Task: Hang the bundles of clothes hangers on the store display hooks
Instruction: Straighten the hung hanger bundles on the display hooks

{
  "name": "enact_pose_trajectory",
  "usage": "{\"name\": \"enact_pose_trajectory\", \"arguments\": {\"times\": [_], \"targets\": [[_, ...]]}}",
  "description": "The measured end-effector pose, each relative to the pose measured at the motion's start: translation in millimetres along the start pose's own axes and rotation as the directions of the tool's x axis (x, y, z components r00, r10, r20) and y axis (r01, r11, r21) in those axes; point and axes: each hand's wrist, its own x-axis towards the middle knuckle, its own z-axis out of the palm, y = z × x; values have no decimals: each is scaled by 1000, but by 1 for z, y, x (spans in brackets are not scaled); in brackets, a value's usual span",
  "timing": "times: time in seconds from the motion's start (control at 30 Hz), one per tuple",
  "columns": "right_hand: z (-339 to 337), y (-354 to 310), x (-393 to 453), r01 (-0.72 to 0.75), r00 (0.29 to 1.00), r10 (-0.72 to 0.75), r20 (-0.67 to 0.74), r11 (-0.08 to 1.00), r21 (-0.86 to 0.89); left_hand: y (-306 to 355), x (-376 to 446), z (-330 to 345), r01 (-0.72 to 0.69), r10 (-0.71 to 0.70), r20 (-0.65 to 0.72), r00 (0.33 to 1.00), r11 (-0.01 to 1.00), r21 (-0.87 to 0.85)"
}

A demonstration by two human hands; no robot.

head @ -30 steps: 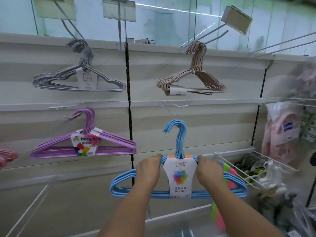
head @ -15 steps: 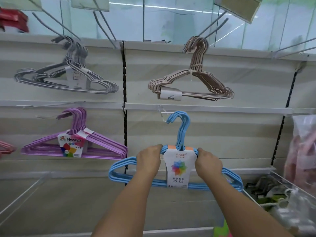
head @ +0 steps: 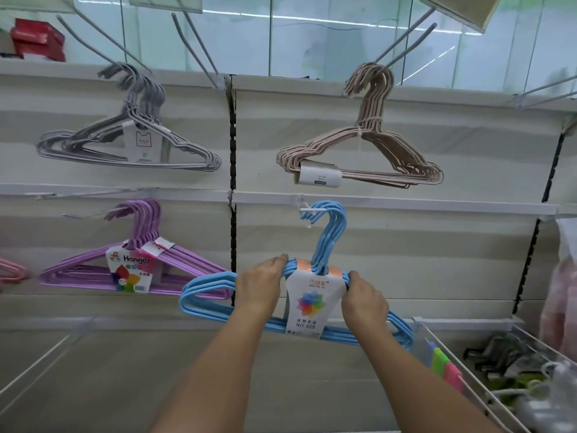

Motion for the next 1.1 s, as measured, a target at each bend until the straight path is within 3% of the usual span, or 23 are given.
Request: {"name": "enact_pose_trajectory", "arguments": {"times": [0.23, 0.4, 0.6, 0.77, 0.87, 0.97, 1.1], "targets": [[14, -11, -2, 7, 1000, -7, 31, 1000, 3, -14, 0, 7, -6, 6, -6, 1000, 1000, 27], [13, -18, 0, 107, 992, -96, 85, 986, -128, -27, -8, 22, 76, -78, 98, 992, 997, 32], [11, -16, 8, 112, 990, -93, 103, 974, -197, -21, -1, 26, 113, -105, 178, 978, 993, -32], [18, -9, 18, 89, 993, -70, 96, 972, -216, -22, -1, 33, -6, 71, 317, 946, 980, -201], [21, -4, 22, 105, 990, -88, 110, 980, -168, -22, 1, 48, 61, 42, 348, 937, 958, -279], [29, 9, 22, 160, 968, -163, 190, 987, 31, -19, 5, 61, 132, -49, 266, 963, 942, -307], [44, 16, 14, 188, 971, -209, 121, 969, 163, -21, 9, 68, 135, -67, 215, 974, 937, -321]]}}
